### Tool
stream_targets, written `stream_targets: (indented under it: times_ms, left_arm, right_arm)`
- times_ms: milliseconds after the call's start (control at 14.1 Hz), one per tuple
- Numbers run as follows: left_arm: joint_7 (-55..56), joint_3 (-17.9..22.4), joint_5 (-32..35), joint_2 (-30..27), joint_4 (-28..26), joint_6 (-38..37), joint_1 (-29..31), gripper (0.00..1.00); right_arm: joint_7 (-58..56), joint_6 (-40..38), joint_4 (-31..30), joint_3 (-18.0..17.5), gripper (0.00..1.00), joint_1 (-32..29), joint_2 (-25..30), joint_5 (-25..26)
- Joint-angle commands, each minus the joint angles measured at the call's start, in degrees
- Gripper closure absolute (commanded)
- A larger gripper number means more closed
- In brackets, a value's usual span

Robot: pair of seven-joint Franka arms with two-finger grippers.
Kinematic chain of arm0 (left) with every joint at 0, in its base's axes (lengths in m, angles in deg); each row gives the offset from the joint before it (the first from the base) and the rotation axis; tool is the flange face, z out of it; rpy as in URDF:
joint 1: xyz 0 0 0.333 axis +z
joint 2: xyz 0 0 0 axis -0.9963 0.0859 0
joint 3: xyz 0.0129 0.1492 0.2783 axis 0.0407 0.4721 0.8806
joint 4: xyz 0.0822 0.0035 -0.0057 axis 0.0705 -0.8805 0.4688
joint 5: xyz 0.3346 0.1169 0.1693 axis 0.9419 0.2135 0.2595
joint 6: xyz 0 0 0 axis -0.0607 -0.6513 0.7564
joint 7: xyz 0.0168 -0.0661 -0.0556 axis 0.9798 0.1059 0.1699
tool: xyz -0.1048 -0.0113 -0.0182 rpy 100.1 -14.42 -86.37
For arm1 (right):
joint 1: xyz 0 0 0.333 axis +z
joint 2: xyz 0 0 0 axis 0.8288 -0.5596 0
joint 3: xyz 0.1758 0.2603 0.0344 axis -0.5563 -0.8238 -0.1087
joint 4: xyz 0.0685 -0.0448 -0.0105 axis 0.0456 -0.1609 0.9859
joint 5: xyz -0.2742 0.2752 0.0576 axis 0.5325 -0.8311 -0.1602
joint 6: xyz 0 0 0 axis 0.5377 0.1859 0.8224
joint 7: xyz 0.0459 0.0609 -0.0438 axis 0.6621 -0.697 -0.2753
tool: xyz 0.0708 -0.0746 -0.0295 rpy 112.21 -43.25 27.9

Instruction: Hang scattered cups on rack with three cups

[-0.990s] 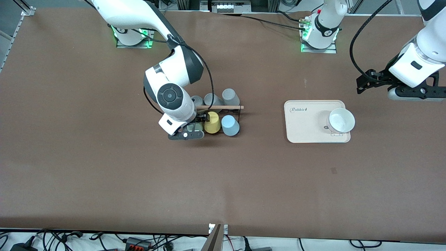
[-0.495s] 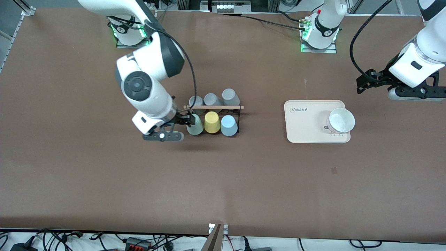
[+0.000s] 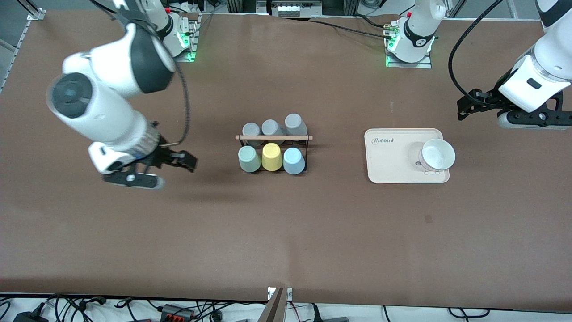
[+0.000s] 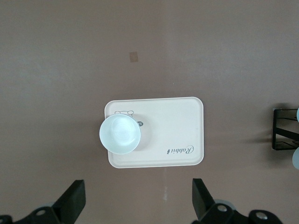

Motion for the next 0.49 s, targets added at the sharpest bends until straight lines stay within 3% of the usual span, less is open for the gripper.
stream_targets:
  times_ms: [0,283,424]
  left_arm:
    - [-0.41,-0.23,0.07,0.1,1.23,-1.3,0.17,0.0]
    - [-0.41,-0.23,0.07,0.1,1.32,-1.3,0.17,0.0]
    - [-0.41,-0.14,0.07,0.1,1.32,-1.3,0.17,0.0]
  right_arm:
    - [-6.35,-5.89,-0.7,-0.78,0.0,-5.7,4.55,-0.23]
    - [-19.17,-9.42,2.53,-1.39,0.0,-14.58,6.14,-0.32]
    - [-22.62,-9.52,3.61,-0.78,0.0,-16.0,6.23,0.38]
